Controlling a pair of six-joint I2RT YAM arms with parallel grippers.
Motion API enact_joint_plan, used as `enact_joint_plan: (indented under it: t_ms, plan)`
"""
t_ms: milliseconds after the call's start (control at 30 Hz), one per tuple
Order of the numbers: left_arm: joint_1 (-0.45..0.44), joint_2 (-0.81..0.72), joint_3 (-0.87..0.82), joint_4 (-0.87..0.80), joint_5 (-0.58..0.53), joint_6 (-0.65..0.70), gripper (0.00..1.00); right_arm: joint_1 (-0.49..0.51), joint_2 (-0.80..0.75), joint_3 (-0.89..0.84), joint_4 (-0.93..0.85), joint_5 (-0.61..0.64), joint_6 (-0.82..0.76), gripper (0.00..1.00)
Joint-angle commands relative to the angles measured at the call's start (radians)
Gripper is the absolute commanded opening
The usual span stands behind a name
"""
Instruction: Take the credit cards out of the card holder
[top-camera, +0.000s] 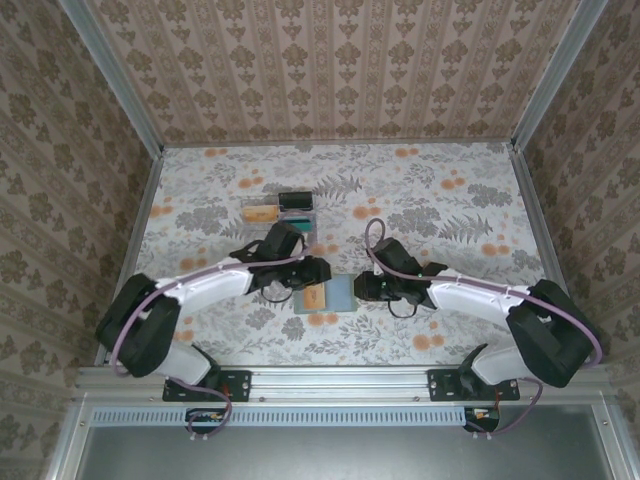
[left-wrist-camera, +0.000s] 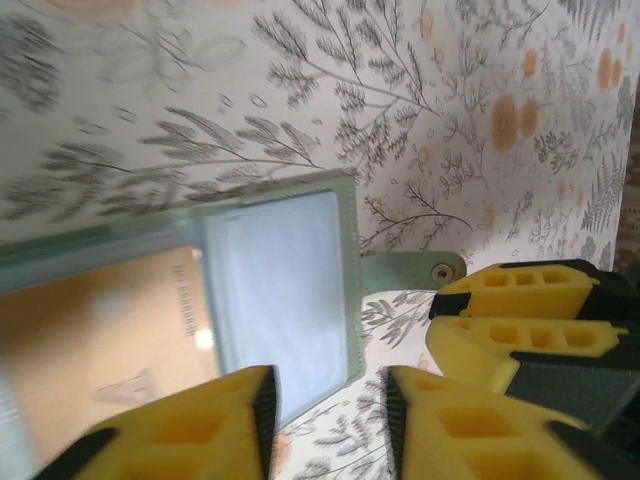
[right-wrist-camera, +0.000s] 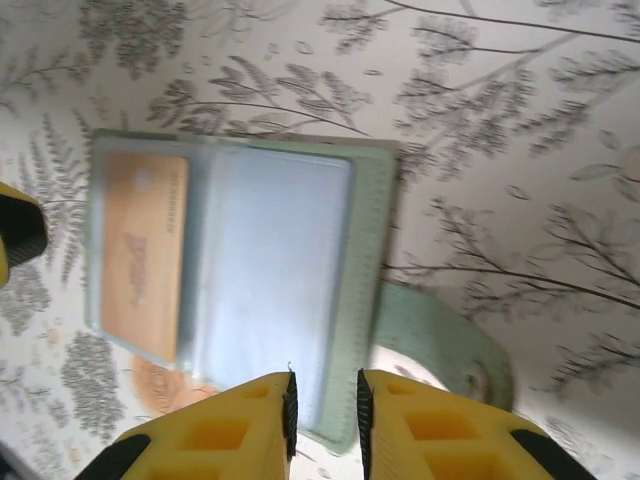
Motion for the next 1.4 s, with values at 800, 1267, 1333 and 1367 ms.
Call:
enact_joint_plan:
  t_ms: [800,1267,1333,1367]
  plan:
    - [0.07,0.004,-0.192,0.032,0.011,0.014,0.0,0.041,0.338,0.126,0.3,-0.271,0.191,0.2]
    - [0.061,0.005,-0.194,0.012,-0.009,0.009,0.0,0.045,0.369,0.128,0.307,-0.275,0.199,0.04]
    - [0.064,0.005,-0.193,-0.004,-0.021,0.012,0.0,0.041,0.353,0.117,0.292,-0.263,0.193,0.0]
    - [0.067,0.006,-0.194,-0.015,-0.027,0.012,0.0,0.04,0.346,0.112,0.287,-0.258,0.19,0.0]
